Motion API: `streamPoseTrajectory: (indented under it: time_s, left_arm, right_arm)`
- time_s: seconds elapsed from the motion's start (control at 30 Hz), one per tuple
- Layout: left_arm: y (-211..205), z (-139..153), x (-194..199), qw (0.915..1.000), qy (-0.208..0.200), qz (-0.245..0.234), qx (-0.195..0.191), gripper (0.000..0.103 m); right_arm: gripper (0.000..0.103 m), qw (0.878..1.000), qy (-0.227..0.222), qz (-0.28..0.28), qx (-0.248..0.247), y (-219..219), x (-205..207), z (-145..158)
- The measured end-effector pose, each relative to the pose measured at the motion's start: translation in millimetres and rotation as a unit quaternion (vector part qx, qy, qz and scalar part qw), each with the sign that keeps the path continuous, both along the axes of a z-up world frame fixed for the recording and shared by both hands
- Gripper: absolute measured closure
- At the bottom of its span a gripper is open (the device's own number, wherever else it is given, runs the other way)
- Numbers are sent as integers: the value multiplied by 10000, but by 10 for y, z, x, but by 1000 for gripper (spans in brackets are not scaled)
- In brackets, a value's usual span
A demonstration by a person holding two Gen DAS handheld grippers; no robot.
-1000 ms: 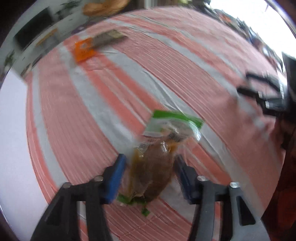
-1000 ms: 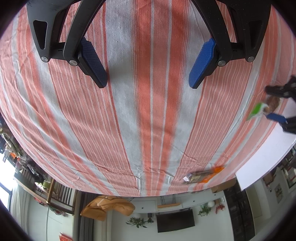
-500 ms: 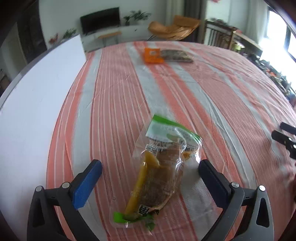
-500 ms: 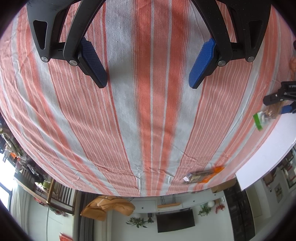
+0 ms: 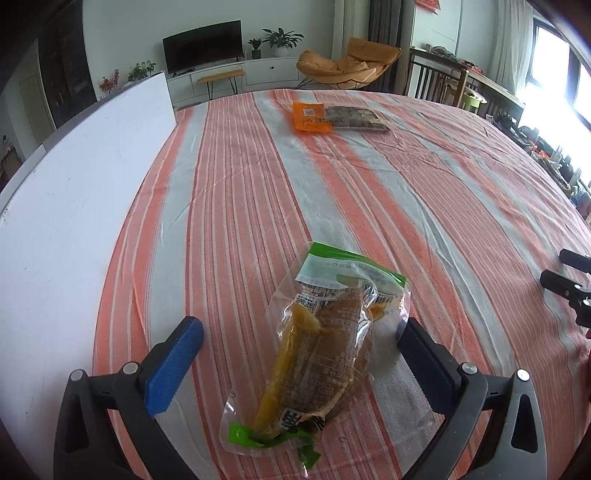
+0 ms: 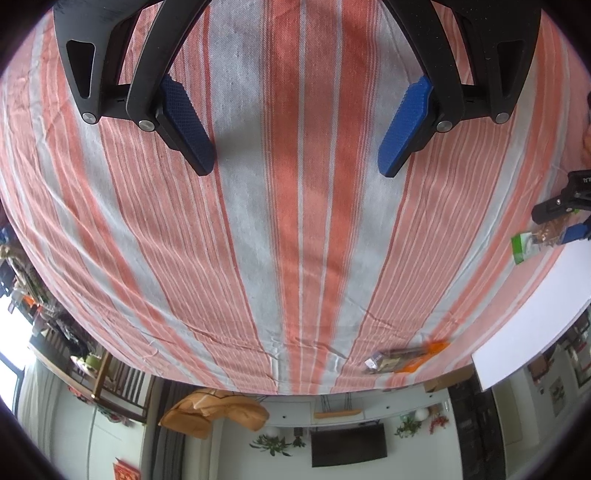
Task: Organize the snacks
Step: 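Lower the right tool around the orange-labelled jerky bag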
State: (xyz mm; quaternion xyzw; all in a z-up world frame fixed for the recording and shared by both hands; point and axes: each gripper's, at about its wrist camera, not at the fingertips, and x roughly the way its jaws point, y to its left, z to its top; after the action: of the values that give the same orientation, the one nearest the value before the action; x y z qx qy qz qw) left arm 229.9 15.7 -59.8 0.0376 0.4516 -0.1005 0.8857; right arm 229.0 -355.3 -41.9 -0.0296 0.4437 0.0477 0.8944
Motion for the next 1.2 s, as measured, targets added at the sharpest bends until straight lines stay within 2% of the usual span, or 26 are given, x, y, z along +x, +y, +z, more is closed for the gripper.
streamPoseTrajectory:
  time_s: [0.1, 0.17, 0.2, 0.27, 0.33, 0.43, 0.5, 0.63, 0.73, 0.77, 0.83, 0.87, 0.93, 1.07, 1.2]
  left_arm:
    - [-1, -1, 2, 10000, -1, -1, 4, 0]
    - [0, -1, 3, 10000, 0, -1, 2, 0]
    - [-1, -1, 3, 10000, 0, -1, 2, 0]
    - [-1, -2, 4, 10000, 0, -1, 2, 0]
    - [-1, -3, 5, 10000, 0, -2, 1, 0]
    - [-2, -3, 6, 10000, 1, -1, 1, 0]
    - [-2, -3, 7, 10000, 1, -1, 0, 0]
    - [-2, -4, 9, 10000, 1, 1, -3, 0]
    - [2, -5, 20, 10000, 5, 5, -15, 0]
    - [0, -5, 21, 10000, 5, 7, -17, 0]
    - [-7, -4, 23, 10000, 5, 14, -24, 0]
    - [-12, -4, 24, 10000, 6, 17, -24, 0]
    - [-14, -6, 25, 10000, 6, 18, -24, 0]
    - [-14, -7, 26, 10000, 7, 17, -24, 0]
    - [-20, -7, 29, 10000, 7, 17, -24, 0]
  right_arm:
    - [4, 9994, 103, 316, 76, 38, 35, 0]
    - [6, 9898, 300, 1353, 337, 140, 157, 58]
    - [6, 9851, 344, 1650, 340, 195, 239, 92]
    - [6, 9768, 88, 2141, -34, 371, 575, 314]
    - [6, 9628, -154, 2697, -74, 551, 990, 529]
    - [6, 9396, 144, 3404, -331, 909, 1761, 633]
    - [6, 9278, 256, 3651, -719, 1137, 2134, 598]
    - [6, 8946, 805, 4169, -1392, 1554, 2716, 311]
    - [6, 8807, 1095, 4347, -1531, 1686, 2935, 102]
    - [6, 8871, 1152, 4324, -1130, 1649, 3034, 106]
    - [8, 9085, 1259, 3913, -755, 1546, 3192, 80]
    - [11, 9214, 1222, 3642, -593, 1486, 3201, 92]
    - [23, 9336, 1094, 3365, -559, 1426, 3105, 119]
    - [24, 9661, 943, 2363, -435, 1009, 2669, 153]
    - [24, 9875, 850, 1304, -244, 436, 1900, 168]
